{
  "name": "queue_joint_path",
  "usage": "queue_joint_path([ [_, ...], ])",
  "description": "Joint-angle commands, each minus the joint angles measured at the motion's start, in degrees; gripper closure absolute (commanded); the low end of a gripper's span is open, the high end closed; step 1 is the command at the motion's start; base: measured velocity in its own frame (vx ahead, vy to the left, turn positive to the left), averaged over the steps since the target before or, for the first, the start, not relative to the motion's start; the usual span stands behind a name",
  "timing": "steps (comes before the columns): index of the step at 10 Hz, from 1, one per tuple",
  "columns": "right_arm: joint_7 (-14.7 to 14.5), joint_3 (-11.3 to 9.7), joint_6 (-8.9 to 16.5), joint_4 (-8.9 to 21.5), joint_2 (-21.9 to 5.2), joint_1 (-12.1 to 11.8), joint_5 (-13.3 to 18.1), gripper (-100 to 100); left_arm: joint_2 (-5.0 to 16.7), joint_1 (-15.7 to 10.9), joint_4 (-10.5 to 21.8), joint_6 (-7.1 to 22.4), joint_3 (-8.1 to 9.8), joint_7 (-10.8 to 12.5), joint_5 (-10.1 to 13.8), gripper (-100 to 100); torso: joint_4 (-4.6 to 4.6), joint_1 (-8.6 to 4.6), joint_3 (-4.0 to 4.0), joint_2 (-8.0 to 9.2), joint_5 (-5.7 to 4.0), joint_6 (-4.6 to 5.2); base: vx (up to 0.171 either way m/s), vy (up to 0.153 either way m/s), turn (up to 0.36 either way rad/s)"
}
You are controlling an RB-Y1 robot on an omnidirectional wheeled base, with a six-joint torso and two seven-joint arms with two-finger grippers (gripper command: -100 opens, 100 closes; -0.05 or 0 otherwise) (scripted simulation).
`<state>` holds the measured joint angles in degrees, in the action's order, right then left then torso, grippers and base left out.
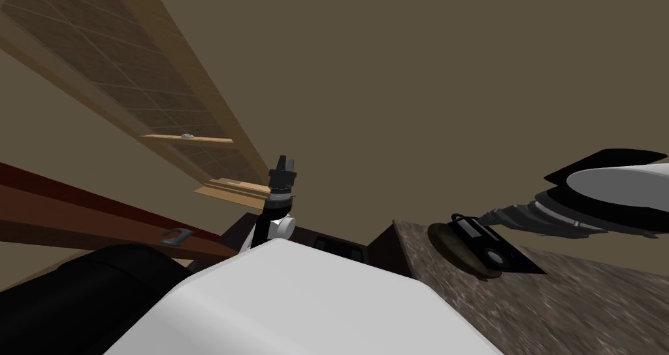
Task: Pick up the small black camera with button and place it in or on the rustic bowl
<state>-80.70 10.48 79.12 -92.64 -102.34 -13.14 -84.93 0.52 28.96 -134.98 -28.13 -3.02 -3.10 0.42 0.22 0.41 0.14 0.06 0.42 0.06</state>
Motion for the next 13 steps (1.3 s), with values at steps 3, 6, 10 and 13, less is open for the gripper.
queue_joint_path([
  [3, 4.93, -4.68, -6.69, 3.06, -0.94, 3.97, 5.59, -100, 0.0, 0.0, 0.0, 0.0, 0.0, 0.0, 0.0, 0, -0.02, -0.1, -0.02, -0.03, -0.03, -0.02, -0.001, -0.005, 0.001],
  [6, 4.93, -4.68, -10.48, 3.06, -0.94, 3.97, 5.59, -100, 0.0, 0.0, 0.0, 0.0, 0.0, 0.0, 0.0, 0, -0.02, -0.06, -0.03, -0.05, -0.01, -0.03, 0.0, 0.0, 0.0],
  [10, 4.32, -0.04, -5.3, 1.98, -4.72, 3.91, 1.06, -100, 0.01, 0.0, 0.0, 0.0, 0.01, 0.0, 0.0, 0, -0.04, -0.23, -0.08, -0.13, -0.05, -0.02, 0.026, -0.041, -0.065],
  [13, 4.21, 0.85, -4.44, 1.8, -4.79, 3.94, 0.89, -100, 0.0, 0.0, 0.0, 0.0, 0.0, 0.0, 0.0, 0, -0.03, -0.13, -0.07, -0.11, -0.03, -0.02, 0.017, -0.017, -0.022],
])
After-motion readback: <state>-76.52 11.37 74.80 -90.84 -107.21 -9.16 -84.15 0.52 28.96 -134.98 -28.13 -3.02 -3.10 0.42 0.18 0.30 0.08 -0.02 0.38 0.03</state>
